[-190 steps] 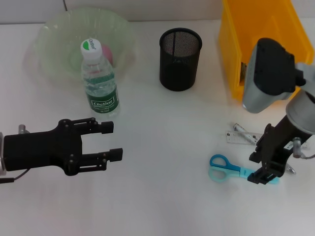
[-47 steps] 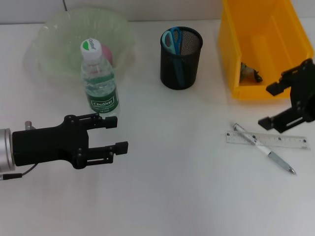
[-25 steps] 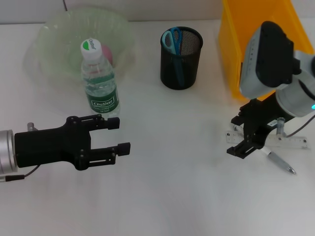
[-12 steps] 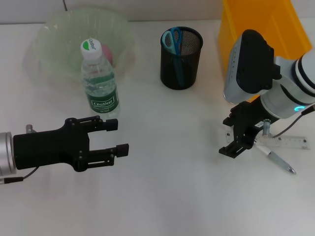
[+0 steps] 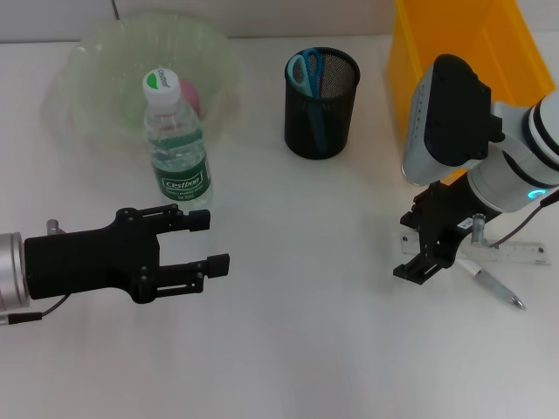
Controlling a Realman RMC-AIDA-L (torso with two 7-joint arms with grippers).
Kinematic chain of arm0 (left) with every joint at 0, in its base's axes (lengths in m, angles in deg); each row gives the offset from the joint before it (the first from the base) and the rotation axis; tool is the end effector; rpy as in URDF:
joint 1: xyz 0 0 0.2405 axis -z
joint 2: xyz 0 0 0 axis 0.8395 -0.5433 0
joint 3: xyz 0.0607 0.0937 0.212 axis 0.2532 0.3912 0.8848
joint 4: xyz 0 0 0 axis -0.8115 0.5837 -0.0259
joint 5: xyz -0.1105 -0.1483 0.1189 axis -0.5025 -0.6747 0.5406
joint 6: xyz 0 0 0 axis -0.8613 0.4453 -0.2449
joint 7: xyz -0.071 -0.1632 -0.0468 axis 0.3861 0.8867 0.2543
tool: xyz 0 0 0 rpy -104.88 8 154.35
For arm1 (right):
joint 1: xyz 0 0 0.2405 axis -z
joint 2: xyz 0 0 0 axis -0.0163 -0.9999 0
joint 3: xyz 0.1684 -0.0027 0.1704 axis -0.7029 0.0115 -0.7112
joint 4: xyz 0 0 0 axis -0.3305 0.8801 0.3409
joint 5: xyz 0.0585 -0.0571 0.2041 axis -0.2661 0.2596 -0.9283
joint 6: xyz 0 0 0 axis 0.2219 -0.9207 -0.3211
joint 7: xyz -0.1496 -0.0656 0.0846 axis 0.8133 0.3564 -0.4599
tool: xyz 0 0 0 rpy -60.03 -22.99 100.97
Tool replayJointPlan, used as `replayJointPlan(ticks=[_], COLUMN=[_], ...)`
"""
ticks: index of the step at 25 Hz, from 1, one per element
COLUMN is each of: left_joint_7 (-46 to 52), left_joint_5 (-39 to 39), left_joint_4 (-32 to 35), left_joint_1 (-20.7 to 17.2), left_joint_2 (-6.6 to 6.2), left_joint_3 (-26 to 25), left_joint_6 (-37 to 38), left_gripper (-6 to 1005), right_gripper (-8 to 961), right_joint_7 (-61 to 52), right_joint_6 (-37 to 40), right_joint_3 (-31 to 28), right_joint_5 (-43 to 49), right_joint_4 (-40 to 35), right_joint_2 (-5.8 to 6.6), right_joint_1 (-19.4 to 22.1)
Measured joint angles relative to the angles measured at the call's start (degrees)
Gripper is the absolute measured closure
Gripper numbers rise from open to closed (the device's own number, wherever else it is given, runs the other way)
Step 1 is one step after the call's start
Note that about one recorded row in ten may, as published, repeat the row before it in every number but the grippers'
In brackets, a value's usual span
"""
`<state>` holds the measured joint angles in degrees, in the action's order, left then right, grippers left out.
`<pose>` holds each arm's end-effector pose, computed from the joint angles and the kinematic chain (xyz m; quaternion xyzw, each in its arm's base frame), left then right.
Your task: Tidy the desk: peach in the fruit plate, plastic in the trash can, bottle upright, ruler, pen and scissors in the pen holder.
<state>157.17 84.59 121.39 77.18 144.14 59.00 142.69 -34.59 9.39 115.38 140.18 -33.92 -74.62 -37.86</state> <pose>-0.2559 0.2888 -0.0331 -0.9378 -0.1990 -0.2725 0.0812 0.1992 0.3593 -0.0719 -0.9647 0.0974 -0.2285 0.0872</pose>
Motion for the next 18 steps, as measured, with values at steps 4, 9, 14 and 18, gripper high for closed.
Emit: replayJointPlan(ticks=[4, 9, 14, 18], left_joint_7=[0.0, 0.0, 0.0, 0.0], left_joint_5=[0.0, 0.0, 0.0, 0.0], left_joint_4=[0.0, 0.0, 0.0, -0.1], left_joint_1=[0.0, -0.1, -0.1, -0.2], left_joint_2=[0.00, 0.00, 0.00, 0.00], left_joint_3=[0.0, 0.0, 0.0, 0.0], left_joint_6=[0.0, 0.0, 0.0, -0.1], left_gripper=[271, 271, 270, 270], right_gripper=[174, 176, 288, 429], right_joint_7=[0.1, 0.3, 0.4, 0.4], right_joint_6=[0.1, 0.5, 0.9, 0.9], right_joint_3=[0.0, -0.1, -0.2, -0.2], right_joint_5=[0.0, 0.0, 0.0, 0.0], right_joint_4=[-0.2, -0.6, -1.0, -0.9], right_joint_2=[0.02, 0.03, 0.03, 0.03], right_joint_1=[0.1, 0.3, 0.4, 0.4])
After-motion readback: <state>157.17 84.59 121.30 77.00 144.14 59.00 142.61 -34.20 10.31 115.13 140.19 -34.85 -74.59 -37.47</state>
